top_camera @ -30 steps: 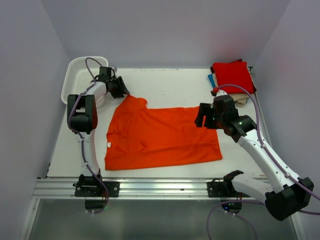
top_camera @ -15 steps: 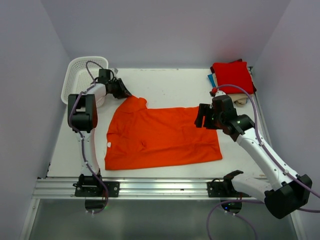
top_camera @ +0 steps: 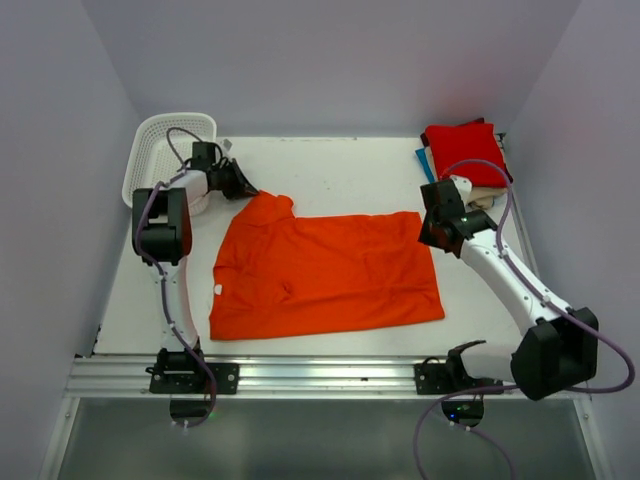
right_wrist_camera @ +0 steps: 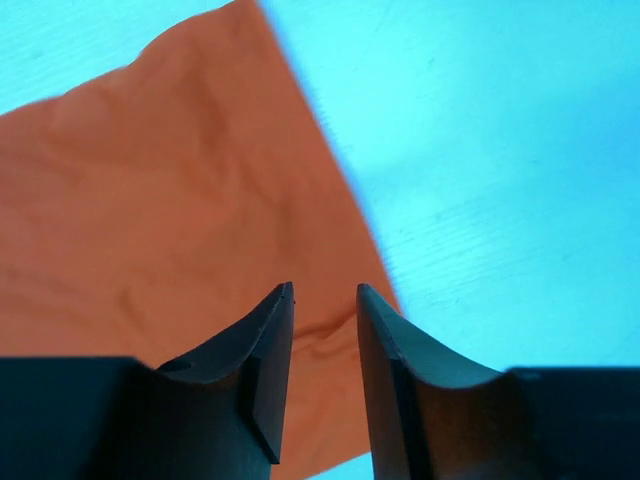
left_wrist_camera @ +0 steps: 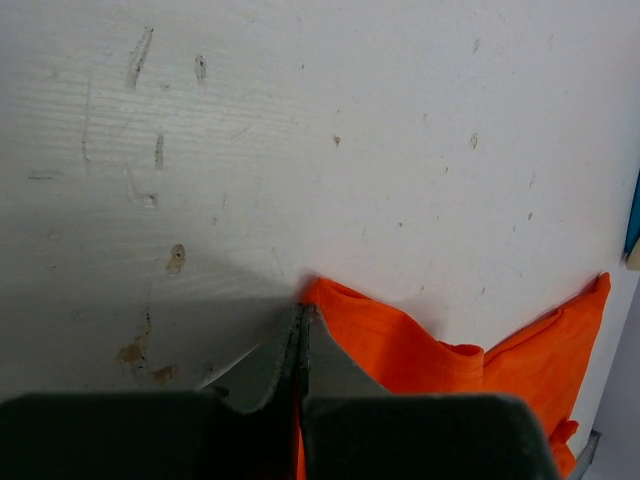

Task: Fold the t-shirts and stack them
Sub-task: Fold the tshirt

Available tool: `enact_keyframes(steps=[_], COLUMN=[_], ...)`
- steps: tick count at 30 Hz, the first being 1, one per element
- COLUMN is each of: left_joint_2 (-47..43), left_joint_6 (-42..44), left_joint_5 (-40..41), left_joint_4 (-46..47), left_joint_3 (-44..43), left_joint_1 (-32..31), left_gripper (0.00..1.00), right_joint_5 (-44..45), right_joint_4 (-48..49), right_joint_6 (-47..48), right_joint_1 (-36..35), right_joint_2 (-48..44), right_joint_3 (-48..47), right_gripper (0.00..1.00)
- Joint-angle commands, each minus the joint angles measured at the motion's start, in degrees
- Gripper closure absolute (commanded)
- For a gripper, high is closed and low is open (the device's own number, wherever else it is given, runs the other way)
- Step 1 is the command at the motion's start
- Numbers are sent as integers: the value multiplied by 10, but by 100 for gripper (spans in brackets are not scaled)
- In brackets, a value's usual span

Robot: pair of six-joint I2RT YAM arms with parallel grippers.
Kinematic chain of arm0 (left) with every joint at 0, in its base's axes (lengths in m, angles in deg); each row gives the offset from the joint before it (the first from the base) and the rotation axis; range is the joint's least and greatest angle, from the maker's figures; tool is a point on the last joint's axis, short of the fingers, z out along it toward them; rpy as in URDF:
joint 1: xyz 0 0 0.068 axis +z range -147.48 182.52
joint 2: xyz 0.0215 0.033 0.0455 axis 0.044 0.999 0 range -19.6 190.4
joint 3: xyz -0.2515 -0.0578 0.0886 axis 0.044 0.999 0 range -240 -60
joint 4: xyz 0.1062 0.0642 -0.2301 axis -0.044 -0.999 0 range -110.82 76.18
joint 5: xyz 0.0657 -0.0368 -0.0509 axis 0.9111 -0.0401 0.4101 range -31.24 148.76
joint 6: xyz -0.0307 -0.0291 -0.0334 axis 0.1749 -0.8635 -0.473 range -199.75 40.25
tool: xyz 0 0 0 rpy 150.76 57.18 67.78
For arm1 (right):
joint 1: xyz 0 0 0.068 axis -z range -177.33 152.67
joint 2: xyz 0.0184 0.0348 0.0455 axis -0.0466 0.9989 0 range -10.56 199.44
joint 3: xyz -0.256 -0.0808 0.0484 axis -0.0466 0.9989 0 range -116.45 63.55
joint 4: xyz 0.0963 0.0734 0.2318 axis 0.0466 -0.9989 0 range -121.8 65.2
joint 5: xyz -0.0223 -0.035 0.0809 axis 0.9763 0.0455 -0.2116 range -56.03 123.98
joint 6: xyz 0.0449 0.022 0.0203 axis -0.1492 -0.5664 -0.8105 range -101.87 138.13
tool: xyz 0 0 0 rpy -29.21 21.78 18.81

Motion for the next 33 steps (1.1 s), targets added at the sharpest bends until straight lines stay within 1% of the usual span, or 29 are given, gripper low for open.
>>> enact_keyframes(steps=[1, 4, 5, 6, 8, 13, 20, 27, 33], left_joint_2=[-44, -80, -89, -107, -125, -173, -223, -243, -251], left_joint_6=[-3, -5, -5, -5, -6, -12, -25, -26, -20], left_joint_5=[11, 16, 18, 18, 19, 9, 0, -9, -10], left_joint_4=[9, 5, 2, 2, 2, 4, 7, 5, 6], left_joint_3=[18, 25, 27, 34, 42, 64, 95, 115, 134], left_joint_1=[11, 11, 12, 11, 11, 11, 11, 11, 11], left_gripper=[100, 100, 100, 100, 100, 100, 100, 100, 100], right_joint_5=[59, 42, 36, 18, 2, -95, -175, -213, -219], right_joint_4=[43, 87, 92, 98, 111, 152, 203, 228, 227], right_joint_6=[-23, -11, -9, -7, 5, 34, 29, 28, 27], right_joint_1=[55, 81, 87, 93, 106, 126, 160, 170, 170], right_joint_2=[45, 97, 115, 146, 178, 268, 332, 398, 435], right_joint_3=[-27, -35, -42, -60, -76, -120, -129, -173, -215], right_gripper=[62, 46, 37, 33, 29, 29, 32, 34, 35])
